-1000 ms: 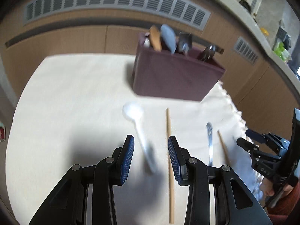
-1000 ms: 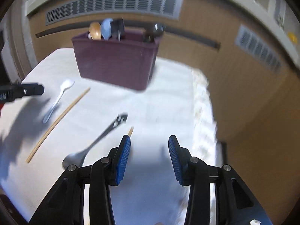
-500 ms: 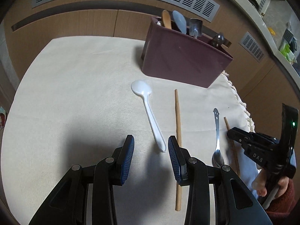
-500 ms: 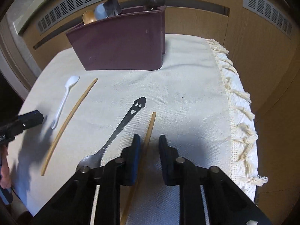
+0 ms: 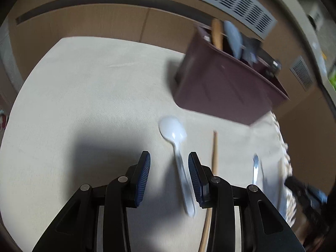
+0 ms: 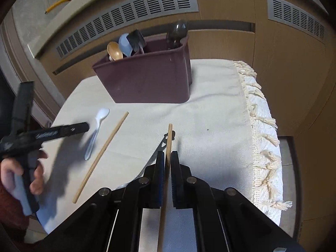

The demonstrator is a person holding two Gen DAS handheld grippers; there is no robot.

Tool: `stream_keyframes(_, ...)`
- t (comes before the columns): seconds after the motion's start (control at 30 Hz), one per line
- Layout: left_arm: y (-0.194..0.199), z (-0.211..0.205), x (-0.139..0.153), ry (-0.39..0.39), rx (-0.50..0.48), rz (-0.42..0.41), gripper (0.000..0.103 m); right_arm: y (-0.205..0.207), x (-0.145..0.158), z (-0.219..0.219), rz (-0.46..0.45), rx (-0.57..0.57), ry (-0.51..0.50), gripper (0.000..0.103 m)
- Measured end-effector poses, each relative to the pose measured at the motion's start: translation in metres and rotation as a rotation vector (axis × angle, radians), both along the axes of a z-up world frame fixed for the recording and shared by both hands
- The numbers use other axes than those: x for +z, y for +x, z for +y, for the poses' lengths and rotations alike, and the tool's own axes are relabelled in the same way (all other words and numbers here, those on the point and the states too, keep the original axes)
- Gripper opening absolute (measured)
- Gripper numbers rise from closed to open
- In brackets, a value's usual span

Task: Organize utensils
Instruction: 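Grasp the white plastic spoon with the left tool while the right grasps a wooden chopstick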

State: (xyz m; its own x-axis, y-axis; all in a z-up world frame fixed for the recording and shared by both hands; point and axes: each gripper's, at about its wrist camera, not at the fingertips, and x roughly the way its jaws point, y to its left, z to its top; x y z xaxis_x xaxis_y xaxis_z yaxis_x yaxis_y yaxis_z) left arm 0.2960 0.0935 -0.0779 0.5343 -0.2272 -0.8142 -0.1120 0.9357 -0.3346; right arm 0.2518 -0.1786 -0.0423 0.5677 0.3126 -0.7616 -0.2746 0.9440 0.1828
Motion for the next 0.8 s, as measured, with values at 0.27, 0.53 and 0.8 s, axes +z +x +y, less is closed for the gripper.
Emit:
stream_keyframes(0.27,0.046,-0.017,-0.01,0.084,-0.007,0.068,0.039,-0.007,0.006,0.004,-0.049,0.0,-0.038,0.005)
stream_keyframes(0.53,0.047,-0.034,-0.011,0.196,-0.045,0.02,0.037,-0.007,-0.009,0.001,0.006,0.04,-0.088,0.008)
stream_keyframes(0.8,0.006,-0.028,-0.01,0.127,-0.082,-0.026,0.035,0.013,-0.041,0.01,0.11,0.055,-0.12,0.009)
